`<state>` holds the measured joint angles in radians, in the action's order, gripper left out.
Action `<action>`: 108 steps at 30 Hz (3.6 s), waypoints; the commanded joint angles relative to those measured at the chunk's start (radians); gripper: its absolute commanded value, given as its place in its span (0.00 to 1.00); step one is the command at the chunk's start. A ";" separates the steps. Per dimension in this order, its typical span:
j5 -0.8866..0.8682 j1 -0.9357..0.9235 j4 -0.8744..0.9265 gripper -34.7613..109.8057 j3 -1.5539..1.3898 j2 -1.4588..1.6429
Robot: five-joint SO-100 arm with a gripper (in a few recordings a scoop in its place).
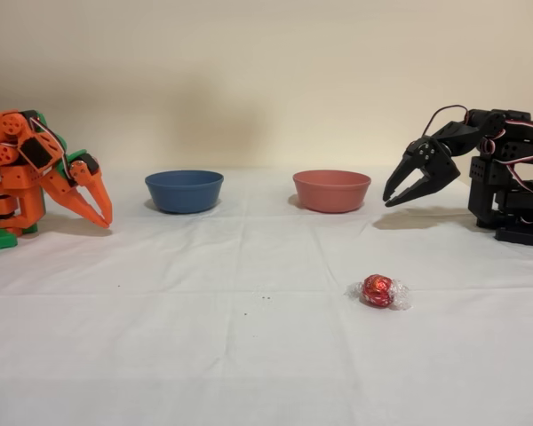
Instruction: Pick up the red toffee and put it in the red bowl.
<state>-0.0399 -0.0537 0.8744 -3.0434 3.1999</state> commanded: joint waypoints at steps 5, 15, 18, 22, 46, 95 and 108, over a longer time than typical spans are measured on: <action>0.069 -0.011 -0.020 0.24 -0.017 0.017; 0.179 -0.009 0.153 0.24 0.258 0.017; 0.198 0.000 0.175 0.24 0.339 0.005; 0.204 0.054 0.196 0.24 0.499 -0.143; 0.201 0.377 0.331 0.24 1.431 -1.210; 0.314 0.723 0.414 0.43 2.086 -2.079; 0.268 0.742 0.407 0.43 2.221 -2.247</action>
<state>0.2316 0.6765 1.2809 -0.8882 0.9250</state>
